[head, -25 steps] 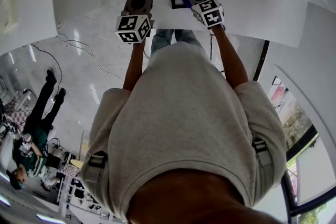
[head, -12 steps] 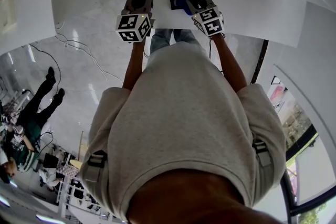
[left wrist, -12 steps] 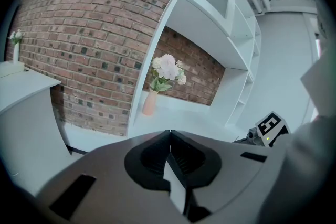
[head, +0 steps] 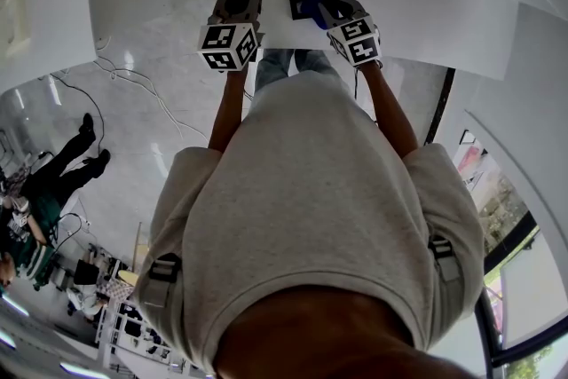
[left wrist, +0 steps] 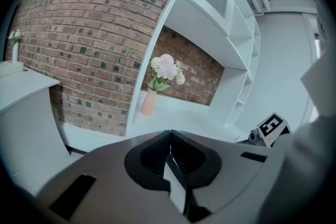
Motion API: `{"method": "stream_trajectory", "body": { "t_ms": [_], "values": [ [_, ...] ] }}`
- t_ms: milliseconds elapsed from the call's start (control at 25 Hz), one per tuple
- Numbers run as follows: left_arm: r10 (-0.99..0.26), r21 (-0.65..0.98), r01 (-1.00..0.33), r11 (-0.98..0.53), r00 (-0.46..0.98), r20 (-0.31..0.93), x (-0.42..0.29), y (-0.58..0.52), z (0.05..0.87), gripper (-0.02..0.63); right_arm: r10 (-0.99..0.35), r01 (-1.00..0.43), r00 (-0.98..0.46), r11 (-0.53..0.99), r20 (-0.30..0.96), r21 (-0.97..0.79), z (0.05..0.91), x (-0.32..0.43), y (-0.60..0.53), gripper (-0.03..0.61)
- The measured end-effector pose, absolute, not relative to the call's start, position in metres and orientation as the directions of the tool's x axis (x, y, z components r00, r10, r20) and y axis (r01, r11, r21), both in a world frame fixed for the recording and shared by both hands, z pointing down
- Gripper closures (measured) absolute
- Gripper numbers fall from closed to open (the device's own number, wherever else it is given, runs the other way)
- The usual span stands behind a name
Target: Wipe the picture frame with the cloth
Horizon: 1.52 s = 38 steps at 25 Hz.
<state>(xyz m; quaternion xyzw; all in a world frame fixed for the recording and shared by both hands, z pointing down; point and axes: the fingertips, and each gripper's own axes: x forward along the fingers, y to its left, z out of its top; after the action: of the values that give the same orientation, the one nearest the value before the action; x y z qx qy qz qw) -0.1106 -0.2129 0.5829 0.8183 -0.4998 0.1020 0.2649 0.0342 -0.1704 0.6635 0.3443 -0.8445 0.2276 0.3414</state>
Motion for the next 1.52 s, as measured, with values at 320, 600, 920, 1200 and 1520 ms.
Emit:
{"method": "stream_trajectory", "body": {
  "t_ms": [320, 600, 920, 1200, 1520],
  "values": [
    [-0.776, 0.328, -0.879, -0.345, 0.464, 0.428, -0.118, -0.208, 0.580, 0.598, -0.441, -0.723, -0.546, 0.678, 0.712, -0.134, 0.651, 0.022, -0.189, 0.512],
    [-0.789, 0.326, -0.890, -0.319, 0.440, 0.429, -0.126, -0.201, 0.579, 0.598, -0.461, -0.705, -0.568, 0.700, 0.682, -0.115, 0.639, 0.001, -0.223, 0.512],
    [-0.799, 0.327, -0.899, -0.293, 0.418, 0.433, -0.144, -0.195, 0.580, 0.598, -0.454, -0.701, -0.570, 0.703, 0.685, -0.118, 0.647, -0.026, -0.253, 0.512],
    [-0.800, 0.326, -0.901, -0.287, 0.412, 0.436, -0.145, -0.190, 0.582, 0.598, -0.431, -0.706, -0.562, 0.694, 0.706, -0.138, 0.663, -0.027, -0.251, 0.512],
    [-0.798, 0.329, -0.900, -0.288, 0.415, 0.437, -0.148, -0.197, 0.581, 0.598, -0.421, -0.701, -0.554, 0.701, 0.718, -0.131, 0.666, -0.025, -0.244, 0.512]
  ]
}}
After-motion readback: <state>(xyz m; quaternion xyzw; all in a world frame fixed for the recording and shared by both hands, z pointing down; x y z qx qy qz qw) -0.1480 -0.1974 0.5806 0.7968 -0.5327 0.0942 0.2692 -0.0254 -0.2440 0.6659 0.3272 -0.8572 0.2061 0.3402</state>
